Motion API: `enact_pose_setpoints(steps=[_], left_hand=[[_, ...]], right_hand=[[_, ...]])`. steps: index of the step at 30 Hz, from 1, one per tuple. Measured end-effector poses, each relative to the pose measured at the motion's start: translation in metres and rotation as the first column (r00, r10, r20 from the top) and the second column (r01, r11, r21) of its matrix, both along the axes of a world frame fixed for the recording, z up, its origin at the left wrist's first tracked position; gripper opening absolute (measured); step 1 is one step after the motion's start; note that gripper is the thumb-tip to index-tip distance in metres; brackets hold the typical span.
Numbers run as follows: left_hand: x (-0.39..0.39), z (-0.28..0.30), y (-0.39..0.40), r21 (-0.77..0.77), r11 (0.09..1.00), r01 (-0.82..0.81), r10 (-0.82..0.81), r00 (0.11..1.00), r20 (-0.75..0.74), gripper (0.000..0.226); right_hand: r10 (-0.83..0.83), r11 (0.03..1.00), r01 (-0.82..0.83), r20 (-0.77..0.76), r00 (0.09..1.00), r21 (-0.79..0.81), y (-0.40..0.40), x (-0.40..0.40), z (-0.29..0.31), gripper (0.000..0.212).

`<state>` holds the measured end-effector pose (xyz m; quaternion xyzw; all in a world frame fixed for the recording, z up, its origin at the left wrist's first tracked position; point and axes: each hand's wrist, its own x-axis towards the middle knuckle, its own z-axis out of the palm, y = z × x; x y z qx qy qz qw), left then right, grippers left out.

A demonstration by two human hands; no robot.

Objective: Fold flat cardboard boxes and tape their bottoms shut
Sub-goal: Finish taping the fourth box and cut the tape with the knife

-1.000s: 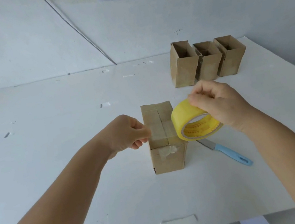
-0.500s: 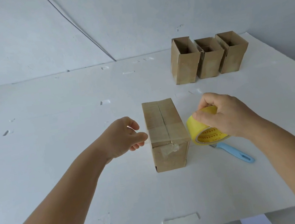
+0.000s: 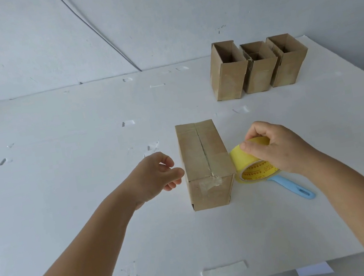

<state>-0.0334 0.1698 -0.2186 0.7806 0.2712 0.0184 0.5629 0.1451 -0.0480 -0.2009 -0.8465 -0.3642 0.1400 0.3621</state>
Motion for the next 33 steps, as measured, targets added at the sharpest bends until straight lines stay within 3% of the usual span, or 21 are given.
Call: enact_pose_setpoints(steps=[3,6,11,15,16,19,22,24,26,28,30,33], left_hand=[[0.000,-0.012,0.002,-0.172,0.984,0.039,-0.037,0.999,0.018,0.015],[-0.001,-0.020,0.007,-0.335,0.940,0.060,-0.063,0.998,0.001,0.027],[-0.007,-0.036,-0.004,-0.386,0.922,-0.022,-0.022,0.994,-0.109,0.039],[-0.008,-0.033,-0.019,-0.084,0.964,-0.252,0.259,0.962,0.085,0.005],[-0.010,-0.027,-0.027,0.002,0.950,-0.311,0.306,0.937,0.170,0.009],[-0.021,-0.017,-0.061,0.185,0.962,-0.199,0.139,0.946,0.293,0.027],[-0.027,-0.026,-0.084,0.252,0.967,0.029,-0.049,0.996,0.072,0.060],[-0.027,-0.028,-0.081,0.274,0.956,0.108,-0.082,0.991,-0.102,0.063],[-0.026,-0.023,-0.073,0.480,0.867,0.137,-0.045,0.979,-0.198,0.083],[-0.016,-0.007,-0.062,0.695,0.707,0.129,-0.068,0.991,-0.114,0.098],[0.009,0.010,-0.052,0.796,0.562,0.224,-0.272,0.959,-0.078,0.093],[0.056,0.023,-0.045,0.827,0.335,0.451,-0.497,0.831,-0.252,0.083]], right_hand=[[-0.003,1.000,0.004,-0.040,0.999,0.018,0.002,0.001,-0.005,0.020],[-0.015,1.000,0.016,-0.042,0.999,0.014,0.005,0.000,-0.007,0.020],[-0.017,1.000,0.018,-0.041,0.999,0.008,0.005,-0.001,-0.006,0.018],[-0.034,0.999,0.035,-0.047,0.998,0.015,0.005,-0.002,-0.006,0.018],[-0.036,0.999,0.037,-0.046,0.998,0.020,0.006,-0.003,-0.007,0.018],[-0.044,0.999,0.045,-0.042,0.998,0.022,0.006,-0.005,-0.009,0.018],[-0.047,0.999,0.048,-0.043,0.998,0.022,0.006,-0.007,-0.008,0.019],[-0.039,0.999,0.040,-0.035,0.999,0.019,0.006,-0.006,-0.006,0.019],[-0.024,1.000,0.024,-0.028,0.999,0.010,0.006,-0.005,-0.005,0.019],[-0.015,1.000,0.015,-0.027,1.000,0.002,0.005,-0.005,-0.003,0.019],[-0.005,1.000,0.005,-0.024,1.000,-0.009,0.005,-0.006,-0.002,0.019],[0.018,1.000,-0.018,-0.027,0.999,-0.016,0.004,-0.004,0.000,0.017]])
